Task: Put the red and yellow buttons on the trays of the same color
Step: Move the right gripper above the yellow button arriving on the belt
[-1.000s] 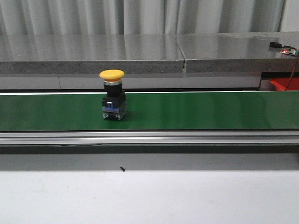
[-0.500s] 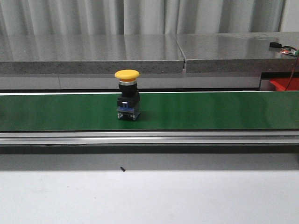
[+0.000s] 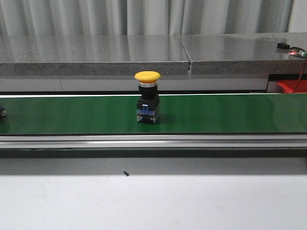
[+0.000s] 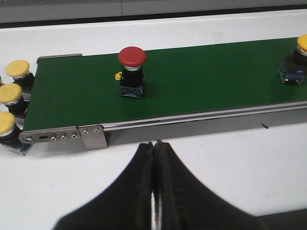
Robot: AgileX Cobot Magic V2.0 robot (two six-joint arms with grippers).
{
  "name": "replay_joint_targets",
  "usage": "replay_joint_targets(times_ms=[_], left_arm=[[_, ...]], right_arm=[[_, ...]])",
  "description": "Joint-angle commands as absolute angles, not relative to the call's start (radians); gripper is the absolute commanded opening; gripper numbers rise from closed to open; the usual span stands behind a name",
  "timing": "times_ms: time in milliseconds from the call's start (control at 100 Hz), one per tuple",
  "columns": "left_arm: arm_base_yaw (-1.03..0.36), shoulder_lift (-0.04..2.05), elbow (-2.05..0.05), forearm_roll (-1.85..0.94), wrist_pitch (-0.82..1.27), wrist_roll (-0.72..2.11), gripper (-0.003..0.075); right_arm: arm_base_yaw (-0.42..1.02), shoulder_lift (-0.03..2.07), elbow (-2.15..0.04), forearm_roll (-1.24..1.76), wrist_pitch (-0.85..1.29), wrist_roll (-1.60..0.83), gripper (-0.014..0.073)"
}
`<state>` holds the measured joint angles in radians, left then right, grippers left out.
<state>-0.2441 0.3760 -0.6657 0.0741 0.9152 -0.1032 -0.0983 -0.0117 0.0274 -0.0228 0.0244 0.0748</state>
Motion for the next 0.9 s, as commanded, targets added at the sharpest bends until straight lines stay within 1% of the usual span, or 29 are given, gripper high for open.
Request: replay_joint_targets(times_ms=[0,190,370,510,720,890], left_arm=[[-0.263,0.383,-0.69,0.065,0.839,-0.117,-0.0019],[-0.263,0.383,-0.69,0.065,0.858,-0.117,-0.0019],[-0.263,0.383,-0.69,0.065,0.858,-0.117,-0.0019],[-0.263,0.383,-0.69,0.065,0.858,-0.117,-0.0019],[-0.263,0.383,-0.69,0.065,0.858,-0.117,-0.0019],[-0.263,0.383,-0.69,0.065,0.858,-0.117,-0.0019]], right_arm=[[-0.1,-0.029,-0.026,0.0,0.0,0.079,-0.0059],[-0.1,0.049,-0.115,0.03,0.045,0.084,-0.0059],[-0.1,0.2,-0.262,0.048,0.154,0.084,-0.0059],[-0.1,0.304,-0.364,0.081,0.159,0.084,-0.0059],[-0.1,0.481,-0.537,0.086,0.311,0.081,-0.0059],[-0.045,0.595,-0.651,0.086,0.4,-0.021,-0.0059]])
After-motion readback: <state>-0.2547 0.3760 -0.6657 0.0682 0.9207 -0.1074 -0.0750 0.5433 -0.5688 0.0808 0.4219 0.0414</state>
